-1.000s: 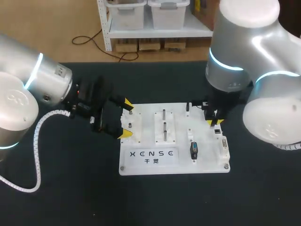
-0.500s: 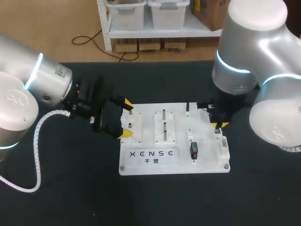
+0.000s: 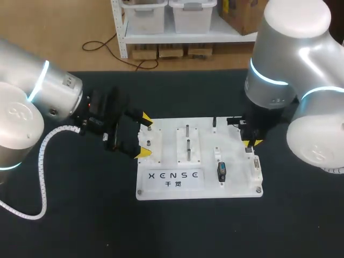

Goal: Insert the Ethernet cable into its matching sockets.

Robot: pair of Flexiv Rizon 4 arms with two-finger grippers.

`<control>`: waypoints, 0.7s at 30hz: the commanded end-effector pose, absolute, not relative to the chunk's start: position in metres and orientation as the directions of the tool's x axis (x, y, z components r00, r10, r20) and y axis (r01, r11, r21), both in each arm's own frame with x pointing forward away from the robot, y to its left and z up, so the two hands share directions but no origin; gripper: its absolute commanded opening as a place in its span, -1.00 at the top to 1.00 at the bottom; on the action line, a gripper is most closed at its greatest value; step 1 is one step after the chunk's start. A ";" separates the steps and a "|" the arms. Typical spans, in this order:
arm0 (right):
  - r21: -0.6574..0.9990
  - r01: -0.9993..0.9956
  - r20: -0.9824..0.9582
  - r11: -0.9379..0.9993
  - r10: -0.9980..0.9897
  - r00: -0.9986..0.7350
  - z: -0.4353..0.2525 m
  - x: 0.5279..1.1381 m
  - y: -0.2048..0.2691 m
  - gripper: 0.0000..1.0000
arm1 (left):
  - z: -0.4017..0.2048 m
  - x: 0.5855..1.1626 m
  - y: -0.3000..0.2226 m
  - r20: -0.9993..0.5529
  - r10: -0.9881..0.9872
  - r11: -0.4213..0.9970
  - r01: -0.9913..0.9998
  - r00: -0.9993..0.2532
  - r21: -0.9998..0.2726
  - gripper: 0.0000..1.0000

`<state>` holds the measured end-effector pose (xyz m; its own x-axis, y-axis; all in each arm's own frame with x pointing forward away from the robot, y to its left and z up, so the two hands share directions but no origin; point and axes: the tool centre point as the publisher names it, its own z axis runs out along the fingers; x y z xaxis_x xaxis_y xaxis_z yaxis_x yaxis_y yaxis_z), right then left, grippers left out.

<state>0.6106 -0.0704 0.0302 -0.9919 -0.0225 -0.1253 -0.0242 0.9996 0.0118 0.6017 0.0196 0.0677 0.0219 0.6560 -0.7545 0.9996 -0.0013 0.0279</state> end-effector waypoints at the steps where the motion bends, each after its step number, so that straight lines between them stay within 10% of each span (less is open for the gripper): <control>1: 0.014 -0.026 -0.122 1.000 -0.024 -0.992 0.028 0.611 -0.071 1.00 | 0.067 0.603 0.019 -0.755 0.656 -0.003 1.000 0.023 0.028 -1.00; 21: 0.008 -0.041 -0.080 0.999 -0.040 -0.996 0.003 0.610 -0.069 1.00 | 0.067 0.603 0.019 -0.755 0.656 -0.003 1.000 0.023 0.028 -1.00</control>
<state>0.6081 -0.0707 0.0184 -0.9953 -0.0386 -0.0889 -0.0397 0.9992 0.0098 0.6017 0.0196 0.0677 0.0219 0.6560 -0.7545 0.9996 -0.0013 0.0279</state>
